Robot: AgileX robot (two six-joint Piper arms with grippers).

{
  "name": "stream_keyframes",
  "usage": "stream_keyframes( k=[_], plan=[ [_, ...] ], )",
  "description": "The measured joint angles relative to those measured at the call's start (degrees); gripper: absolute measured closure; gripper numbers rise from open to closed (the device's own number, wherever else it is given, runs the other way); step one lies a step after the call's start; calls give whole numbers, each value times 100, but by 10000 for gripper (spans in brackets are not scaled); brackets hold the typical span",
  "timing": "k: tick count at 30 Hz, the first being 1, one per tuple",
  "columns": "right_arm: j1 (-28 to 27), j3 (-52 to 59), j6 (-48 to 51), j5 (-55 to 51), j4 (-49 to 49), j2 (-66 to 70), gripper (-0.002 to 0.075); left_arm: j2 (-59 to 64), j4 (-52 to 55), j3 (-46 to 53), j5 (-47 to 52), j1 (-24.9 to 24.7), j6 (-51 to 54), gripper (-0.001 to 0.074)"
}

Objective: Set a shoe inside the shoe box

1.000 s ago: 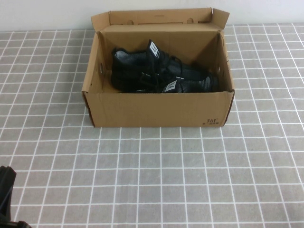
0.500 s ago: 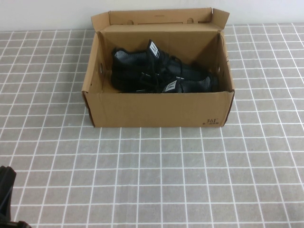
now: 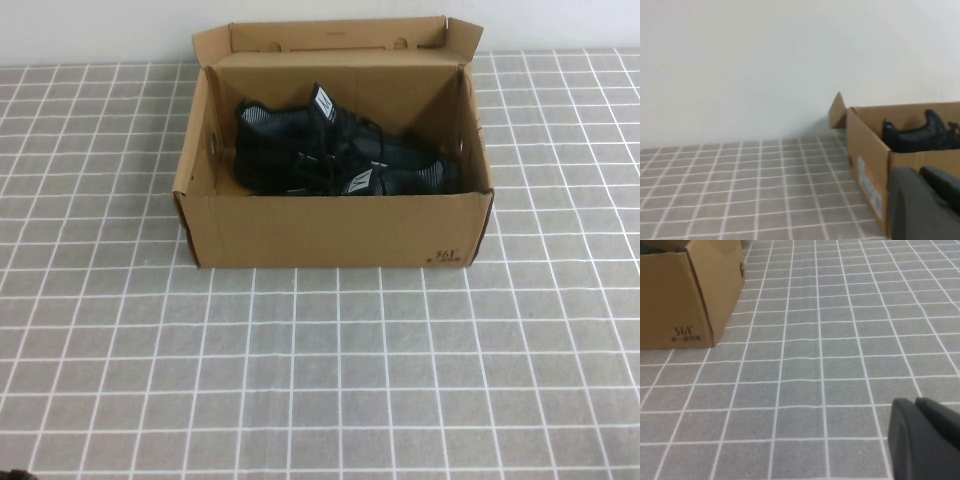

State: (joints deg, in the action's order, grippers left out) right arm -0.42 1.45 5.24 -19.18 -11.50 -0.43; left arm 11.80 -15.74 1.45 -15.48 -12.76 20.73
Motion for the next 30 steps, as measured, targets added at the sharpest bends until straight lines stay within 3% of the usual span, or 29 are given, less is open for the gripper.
stream_keyframes(
  k=[5, 16, 30],
  plan=[
    [0, 0, 0, 0, 0, 0, 742, -958, 818, 0, 1239, 688, -655, 734],
    [0, 0, -14, -23, 0, -14, 742, -1232, 1698, 0, 3632, 773, -1324, 734],
    [0, 0, -14, -23, 0, -27, 742, -1241, 1792, 0, 3782, 783, -1471, 734]
  ],
)
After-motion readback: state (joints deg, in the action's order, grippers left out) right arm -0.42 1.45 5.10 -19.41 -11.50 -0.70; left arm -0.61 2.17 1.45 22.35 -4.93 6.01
